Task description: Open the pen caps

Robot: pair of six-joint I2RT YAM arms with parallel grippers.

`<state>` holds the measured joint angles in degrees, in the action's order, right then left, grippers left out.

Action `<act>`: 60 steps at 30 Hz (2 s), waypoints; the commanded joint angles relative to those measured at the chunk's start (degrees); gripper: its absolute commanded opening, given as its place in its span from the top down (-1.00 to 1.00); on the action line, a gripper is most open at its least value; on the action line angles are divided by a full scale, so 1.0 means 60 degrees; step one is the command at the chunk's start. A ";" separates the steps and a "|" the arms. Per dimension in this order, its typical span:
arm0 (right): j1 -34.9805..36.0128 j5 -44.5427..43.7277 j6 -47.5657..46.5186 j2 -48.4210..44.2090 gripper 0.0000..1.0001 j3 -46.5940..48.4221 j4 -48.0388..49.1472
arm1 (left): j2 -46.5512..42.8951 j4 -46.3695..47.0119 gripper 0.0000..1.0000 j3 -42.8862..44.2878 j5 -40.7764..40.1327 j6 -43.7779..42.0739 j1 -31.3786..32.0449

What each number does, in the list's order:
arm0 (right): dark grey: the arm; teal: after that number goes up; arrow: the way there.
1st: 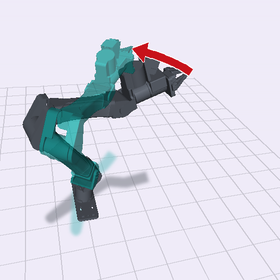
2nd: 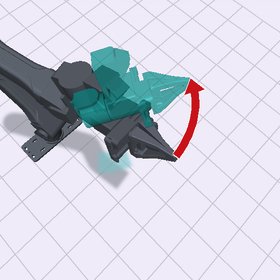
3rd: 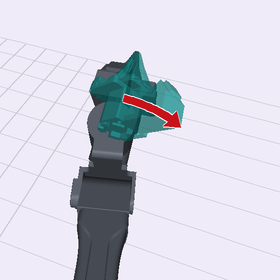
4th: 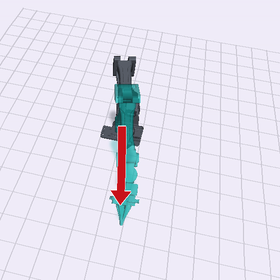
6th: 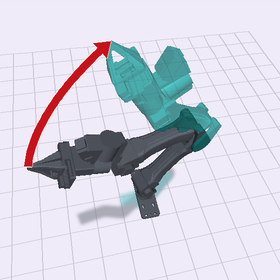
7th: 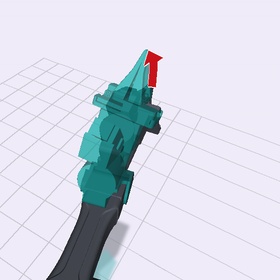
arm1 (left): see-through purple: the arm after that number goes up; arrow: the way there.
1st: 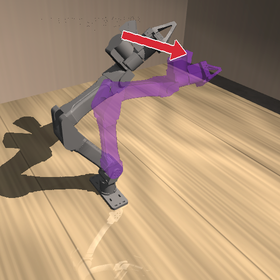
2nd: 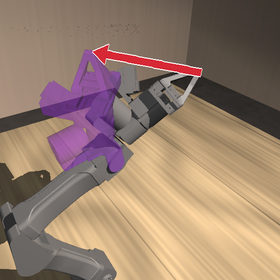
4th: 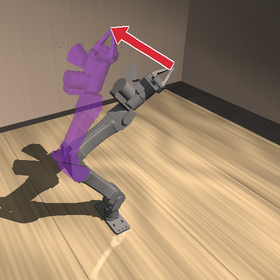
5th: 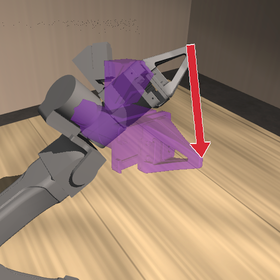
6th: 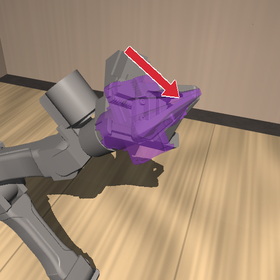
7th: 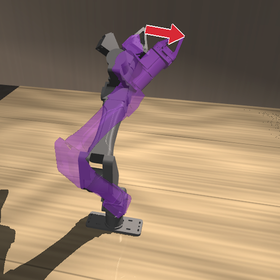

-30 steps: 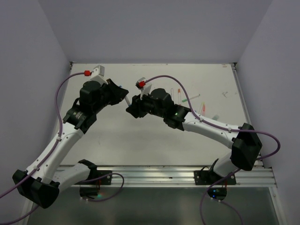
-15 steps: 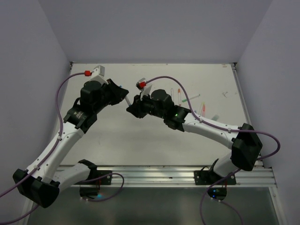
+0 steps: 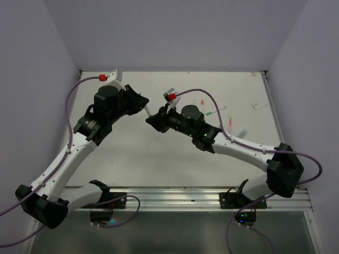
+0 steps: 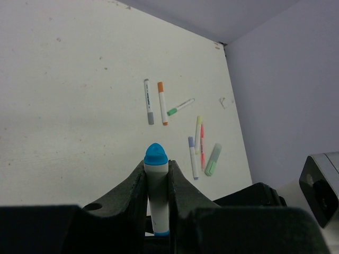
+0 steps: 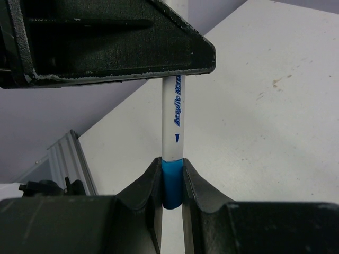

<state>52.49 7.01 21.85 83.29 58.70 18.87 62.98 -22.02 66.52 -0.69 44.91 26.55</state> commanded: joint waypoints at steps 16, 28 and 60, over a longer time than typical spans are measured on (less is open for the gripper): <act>0.0129 0.1058 0.0153 -0.0917 1.00 -0.2546 -0.1315 | 0.0021 0.4256 1.00 0.1408 -0.3400 -0.0190 -0.0454; 0.0143 0.0621 0.0563 -0.1253 1.00 -0.3396 -0.1109 | 0.0605 0.3177 1.00 0.1555 -0.3548 -0.1182 -0.0469; 0.0129 -0.0538 0.0212 0.0737 1.00 -0.1199 -0.2589 | 1.0053 -0.1867 1.00 0.5173 -0.0428 -0.3514 -0.2637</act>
<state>53.25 4.12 24.25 86.06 48.05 3.40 121.60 -31.22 94.96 -5.98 25.67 11.51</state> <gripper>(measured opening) 0.187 0.205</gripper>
